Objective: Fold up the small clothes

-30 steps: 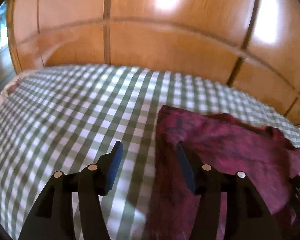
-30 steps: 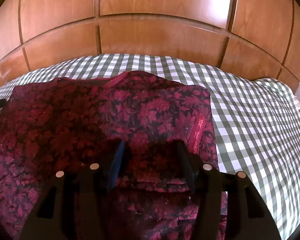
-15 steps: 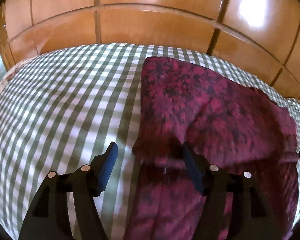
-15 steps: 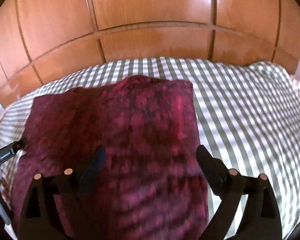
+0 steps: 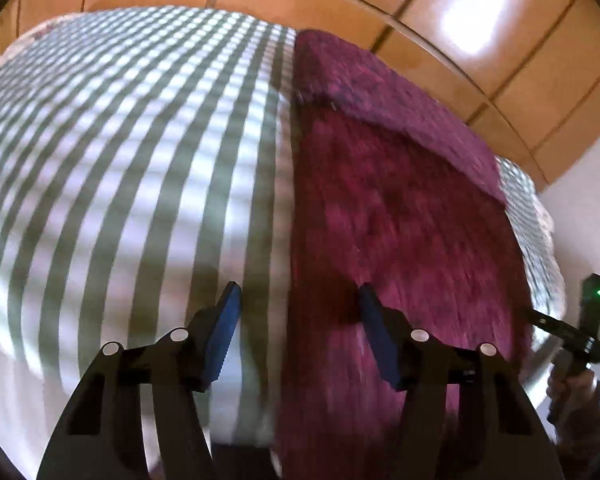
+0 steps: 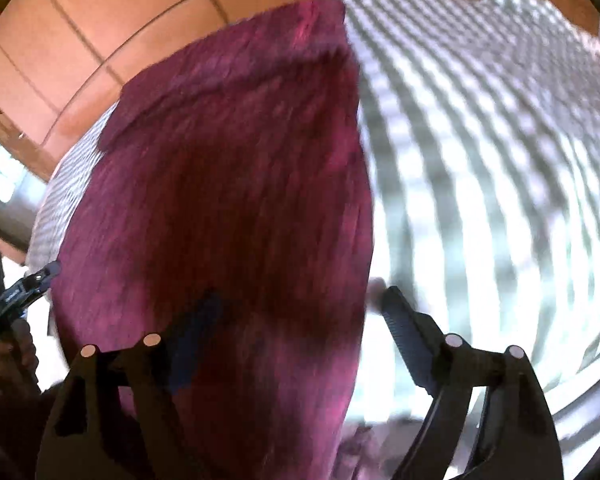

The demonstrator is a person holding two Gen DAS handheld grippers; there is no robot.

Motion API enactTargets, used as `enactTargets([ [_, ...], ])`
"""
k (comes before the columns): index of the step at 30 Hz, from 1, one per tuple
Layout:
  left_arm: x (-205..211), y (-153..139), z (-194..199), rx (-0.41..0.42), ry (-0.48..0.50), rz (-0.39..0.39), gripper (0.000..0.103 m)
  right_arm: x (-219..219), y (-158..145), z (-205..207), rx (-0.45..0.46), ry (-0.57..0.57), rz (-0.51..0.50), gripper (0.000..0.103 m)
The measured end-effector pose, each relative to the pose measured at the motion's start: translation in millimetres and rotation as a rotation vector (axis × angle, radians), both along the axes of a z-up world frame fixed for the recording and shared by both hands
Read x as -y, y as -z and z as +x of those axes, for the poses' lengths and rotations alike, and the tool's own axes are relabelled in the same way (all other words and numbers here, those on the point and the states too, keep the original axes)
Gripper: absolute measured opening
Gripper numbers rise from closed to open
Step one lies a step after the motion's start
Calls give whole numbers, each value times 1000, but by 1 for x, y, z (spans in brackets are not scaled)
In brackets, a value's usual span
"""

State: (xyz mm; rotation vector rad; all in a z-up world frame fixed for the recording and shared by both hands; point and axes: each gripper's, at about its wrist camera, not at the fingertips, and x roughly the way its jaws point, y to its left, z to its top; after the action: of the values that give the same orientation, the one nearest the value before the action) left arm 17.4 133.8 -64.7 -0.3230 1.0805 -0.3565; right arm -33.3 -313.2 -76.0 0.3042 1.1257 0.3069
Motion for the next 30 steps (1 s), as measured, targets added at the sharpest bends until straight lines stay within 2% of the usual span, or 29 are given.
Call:
enactTargets([
  [3, 2, 8, -29, -53, 68, -19, 59, -6, 16, -25, -93, -57, 61, 70],
  [5, 6, 17, -40, -94, 102, -44, 56, -13, 33, -35, -154, -68, 55, 62],
  [6, 9, 21, -42, -108, 109, -41, 47, -16, 37, -36, -166, -65, 60, 51],
  [7, 12, 24, -43, -118, 121, -19, 28, -18, 38, -37, -167, -66, 62, 39],
  [8, 13, 22, -43, -110, 130, -21, 17, -20, 34, -38, -154, -75, 58, 32],
  [9, 12, 14, -46, -84, 142, -25, 15, -22, 22, -40, -128, -92, 54, 23],
  [12, 7, -5, -59, -23, 186, -24, 13, -8, -15, -51, -37, -99, 93, 18],
  [14, -1, -10, -68, -12, 200, -21, 12, 5, -28, -61, -2, -101, 97, 17],
  [17, -5, 14, -70, -87, 204, -8, 11, 14, -6, -61, -85, -85, 27, 14],
  [19, -2, 26, -69, -127, 198, 8, 12, 11, 15, -58, -141, -77, -13, 14],
  [21, -5, 26, -67, -130, 189, -8, 19, 11, 20, -57, -152, -49, 27, 14],
  [22, -8, 25, -66, -135, 181, -27, 35, 11, 21, -56, -151, -47, 39, 22],
  [23, -12, 24, -64, -142, 164, -52, 57, 11, 22, -55, -152, -40, 50, 28],
  [24, -16, 24, -63, -145, 139, -73, 64, 16, 25, -57, -164, -35, 60, 42],
  [25, -19, 26, -62, -149, 128, -88, 67, 16, 28, -55, -176, -34, 67, 46],
  [26, -19, 27, -62, -154, 128, -96, 67, 19, 32, -57, -183, -31, 71, 47],
  [30, -11, 25, -62, -153, 151, -61, 67, 17, 36, -59, -192, -15, 101, 60],
])
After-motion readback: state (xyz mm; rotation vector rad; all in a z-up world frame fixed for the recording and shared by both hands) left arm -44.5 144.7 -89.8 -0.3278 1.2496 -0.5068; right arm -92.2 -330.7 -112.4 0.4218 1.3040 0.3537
